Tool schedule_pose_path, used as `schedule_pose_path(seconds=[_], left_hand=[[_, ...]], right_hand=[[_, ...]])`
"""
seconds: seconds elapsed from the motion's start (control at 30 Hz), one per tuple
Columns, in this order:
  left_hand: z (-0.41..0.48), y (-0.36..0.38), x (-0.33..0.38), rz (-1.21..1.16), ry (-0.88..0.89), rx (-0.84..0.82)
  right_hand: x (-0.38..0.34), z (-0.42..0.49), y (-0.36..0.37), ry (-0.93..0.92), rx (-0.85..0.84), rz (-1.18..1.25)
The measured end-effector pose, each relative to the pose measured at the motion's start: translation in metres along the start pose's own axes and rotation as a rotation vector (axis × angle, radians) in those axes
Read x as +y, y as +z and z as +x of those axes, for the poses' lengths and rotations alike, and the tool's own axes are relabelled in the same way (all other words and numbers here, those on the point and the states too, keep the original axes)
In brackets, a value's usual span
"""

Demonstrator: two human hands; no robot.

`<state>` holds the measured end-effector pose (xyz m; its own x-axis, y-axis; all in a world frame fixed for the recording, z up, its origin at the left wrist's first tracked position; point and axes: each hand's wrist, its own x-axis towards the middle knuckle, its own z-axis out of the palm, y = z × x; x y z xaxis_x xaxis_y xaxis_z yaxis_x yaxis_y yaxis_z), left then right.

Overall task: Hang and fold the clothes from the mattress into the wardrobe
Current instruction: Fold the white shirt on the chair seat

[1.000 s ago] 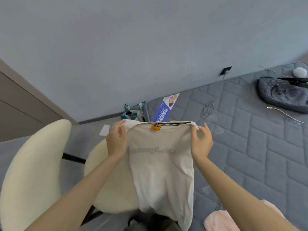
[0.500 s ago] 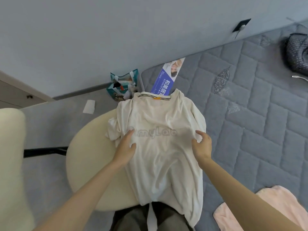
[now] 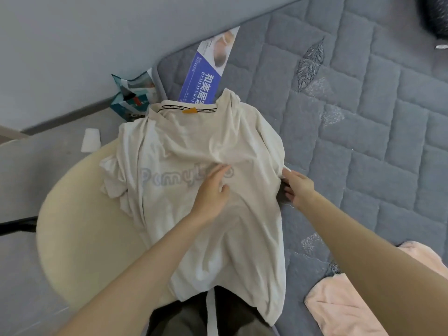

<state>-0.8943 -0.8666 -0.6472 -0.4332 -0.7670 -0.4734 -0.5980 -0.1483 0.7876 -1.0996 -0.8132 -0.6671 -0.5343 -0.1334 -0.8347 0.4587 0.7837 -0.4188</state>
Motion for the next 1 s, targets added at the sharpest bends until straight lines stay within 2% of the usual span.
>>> schedule_pose_path(seconds=[0.1, 0.2, 0.27, 0.4, 0.5, 0.53, 0.63, 0.7, 0.77, 0.8, 0.83, 0.9, 1.0], left_hand=[[0.016, 0.014, 0.008, 0.01, 0.025, -0.013], [0.026, 0.026, 0.02, 0.048, 0.062, -0.043], [0.033, 0.037, 0.029, 0.123, 0.09, -0.067], [0.047, 0.063, 0.05, 0.373, 0.104, -0.088], [0.056, 0.084, 0.062, 0.524, 0.065, -0.143], [0.059, 0.09, 0.064, 0.532, 0.047, -0.186], [0.064, 0.106, 0.062, 0.513, 0.075, -0.259], [0.058, 0.108, 0.056, 0.471, 0.118, -0.157], [0.043, 0.108, 0.048, 0.438, 0.182, 0.002], [0.033, 0.108, 0.041, 0.43, 0.206, 0.055], [0.023, 0.107, 0.036, 0.423, 0.208, 0.084], [0.003, 0.106, 0.023, 0.403, 0.146, 0.075], [-0.028, 0.102, 0.004, 0.429, 0.113, 0.076]], right_hand=[[-0.006, 0.009, 0.002, -0.118, -0.075, -0.095], [-0.01, 0.014, -0.01, -0.253, -0.065, 0.078], [-0.016, 0.013, -0.031, -0.37, 0.045, 0.212], [-0.039, 0.009, -0.093, -0.604, 0.497, 0.25], [-0.045, 0.024, -0.126, -0.567, 0.574, 0.253], [-0.043, 0.032, -0.132, -0.523, 0.545, 0.247], [-0.034, 0.044, -0.141, -0.364, 0.323, 0.3], [-0.022, 0.044, -0.143, -0.259, 0.325, 0.256], [-0.001, 0.037, -0.139, -0.231, 0.405, 0.145], [0.013, 0.034, -0.134, -0.227, 0.385, 0.088], [0.028, 0.029, -0.126, -0.208, 0.317, 0.011], [0.057, 0.019, -0.109, -0.172, 0.076, -0.209], [0.087, -0.003, -0.087, -0.221, -0.257, -0.454]])
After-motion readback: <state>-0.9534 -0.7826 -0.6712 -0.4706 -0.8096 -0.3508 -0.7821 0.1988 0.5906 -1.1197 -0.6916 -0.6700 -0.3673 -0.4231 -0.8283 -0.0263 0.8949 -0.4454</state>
